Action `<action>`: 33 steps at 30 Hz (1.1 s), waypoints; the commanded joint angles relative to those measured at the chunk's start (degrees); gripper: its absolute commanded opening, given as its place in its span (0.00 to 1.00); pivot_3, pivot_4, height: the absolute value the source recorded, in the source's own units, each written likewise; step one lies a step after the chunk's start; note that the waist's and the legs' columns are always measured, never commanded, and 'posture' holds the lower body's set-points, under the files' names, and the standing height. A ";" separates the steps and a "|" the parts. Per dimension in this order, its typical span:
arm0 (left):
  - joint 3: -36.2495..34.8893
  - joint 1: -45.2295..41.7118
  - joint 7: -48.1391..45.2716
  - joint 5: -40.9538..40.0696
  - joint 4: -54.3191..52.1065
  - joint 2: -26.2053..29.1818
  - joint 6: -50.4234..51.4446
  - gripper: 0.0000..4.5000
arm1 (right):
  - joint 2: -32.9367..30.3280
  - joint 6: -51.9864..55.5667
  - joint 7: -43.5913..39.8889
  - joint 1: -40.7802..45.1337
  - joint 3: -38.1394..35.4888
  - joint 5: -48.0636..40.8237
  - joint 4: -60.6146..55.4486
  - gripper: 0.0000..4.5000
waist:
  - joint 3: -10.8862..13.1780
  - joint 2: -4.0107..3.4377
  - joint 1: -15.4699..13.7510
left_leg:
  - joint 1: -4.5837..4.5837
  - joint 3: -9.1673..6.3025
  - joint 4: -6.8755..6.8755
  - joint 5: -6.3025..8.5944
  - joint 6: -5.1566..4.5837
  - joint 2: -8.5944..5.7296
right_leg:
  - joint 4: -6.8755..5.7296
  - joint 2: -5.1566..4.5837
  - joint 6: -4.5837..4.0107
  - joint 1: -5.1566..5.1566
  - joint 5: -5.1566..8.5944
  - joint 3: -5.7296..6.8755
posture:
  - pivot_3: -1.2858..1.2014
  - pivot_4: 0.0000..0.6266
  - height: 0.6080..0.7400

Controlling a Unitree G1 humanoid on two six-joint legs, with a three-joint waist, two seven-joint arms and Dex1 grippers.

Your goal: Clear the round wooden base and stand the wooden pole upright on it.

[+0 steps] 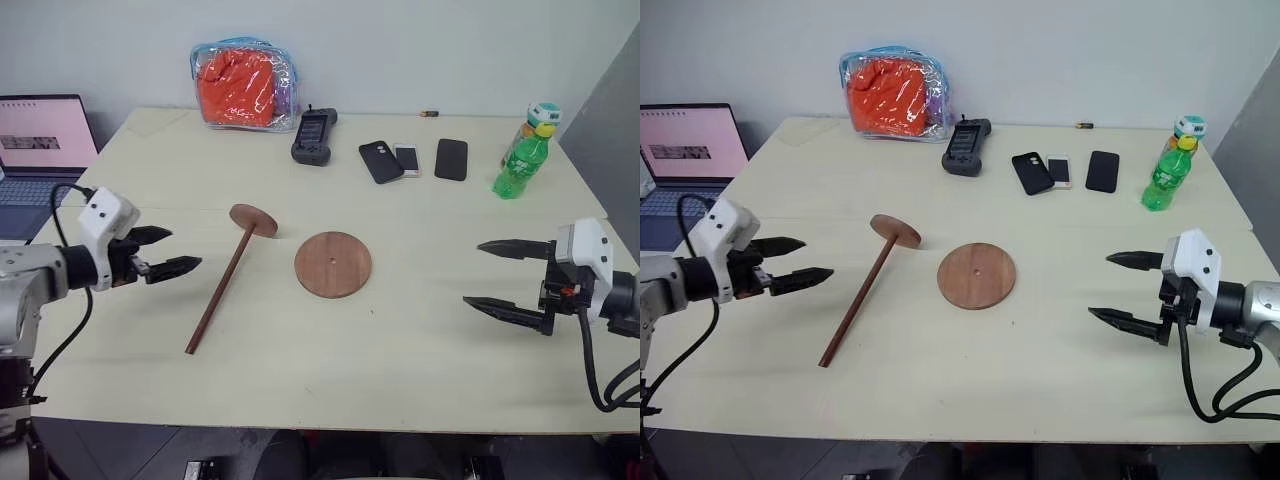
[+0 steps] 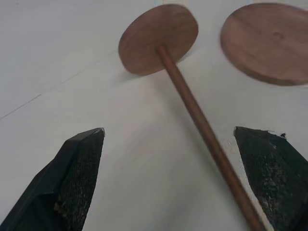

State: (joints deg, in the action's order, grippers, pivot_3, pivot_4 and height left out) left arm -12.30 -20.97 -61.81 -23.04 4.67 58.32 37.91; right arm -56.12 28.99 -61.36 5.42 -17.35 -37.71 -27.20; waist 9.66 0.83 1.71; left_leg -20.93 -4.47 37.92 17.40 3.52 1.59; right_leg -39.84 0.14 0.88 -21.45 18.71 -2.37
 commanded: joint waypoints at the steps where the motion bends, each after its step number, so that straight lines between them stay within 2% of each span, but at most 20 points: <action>1: 4.01 -3.73 3.52 0.69 -3.60 0.37 7.91 0.99 | 0.09 2.91 0.06 2.67 0.95 -5.22 -4.56 1.00 | 0.02 0.01 0.00 | 0.00 -0.02 0.00 0.00 0.00 -0.02 | 0.00 0.07 0.00 0.01 0.00 0.01 | 0.52 0.24 1.00; 5: 8.63 -8.97 8.90 2.29 -5.05 -2.72 13.73 0.99 | 2.31 5.78 2.43 6.80 4.12 -9.44 -7.32 1.00 | 0.04 0.04 -0.02 | 0.00 -0.03 0.02 0.00 0.00 -0.01 | -0.02 0.26 0.00 0.00 0.00 0.00 | 0.52 0.24 1.00; 10: 13.99 -15.16 14.46 4.55 -3.05 -6.62 21.92 0.99 | 4.46 6.92 3.85 10.70 8.25 -9.73 -7.89 1.00 | 0.17 0.24 -0.04 | -0.05 -0.08 0.06 0.00 0.00 -0.04 | -0.03 0.27 0.00 -0.02 0.00 0.02 | 0.52 0.24 1.00; 15: 15.81 -18.51 19.94 7.32 1.61 -11.55 22.88 0.99 | 4.70 6.42 3.24 12.15 10.63 -8.00 -7.17 1.00 | 0.18 0.25 -0.07 | -0.10 -0.08 0.05 0.00 0.00 -0.01 | -0.03 0.26 0.00 -0.09 0.00 0.02 | 0.52 0.24 1.00; 23: 17.22 -21.82 23.86 9.73 7.33 -17.58 21.91 0.99 | 4.75 6.15 3.19 12.67 11.25 -7.81 -7.05 1.00 | 0.19 0.26 -0.10 | -0.19 -0.12 0.12 -0.01 0.01 0.00 | -0.07 0.22 0.00 -0.17 0.00 0.04 | 0.52 0.24 1.00; 26: 18.22 -22.93 23.98 10.84 9.79 -18.43 20.42 0.90 | 4.80 6.19 3.31 12.70 11.33 -7.89 -7.30 1.00 | 0.19 0.27 -0.09 | -0.19 -0.10 0.12 -0.01 0.02 -0.02 | -0.07 0.22 0.00 -0.17 0.00 0.02 | 0.52 0.24 1.00; 33: 19.41 -25.47 23.64 12.68 14.69 -19.57 17.53 0.56 | 4.78 6.48 3.59 12.59 11.25 -8.15 -7.80 1.00 | 0.19 0.27 -0.09 | -0.24 -0.11 0.13 -0.02 0.03 -0.02 | -0.08 0.19 0.00 -0.22 -0.01 0.03 | 0.52 0.24 1.00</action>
State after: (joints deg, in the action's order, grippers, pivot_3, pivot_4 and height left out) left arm 7.08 -44.21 -38.06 -11.50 18.78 38.55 57.10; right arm -51.20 35.79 -57.85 17.18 -5.44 -45.54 -33.46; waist 9.85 1.10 1.62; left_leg -21.18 -4.58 38.05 17.38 3.55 1.57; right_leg -39.92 0.33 0.88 -21.68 18.71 -2.33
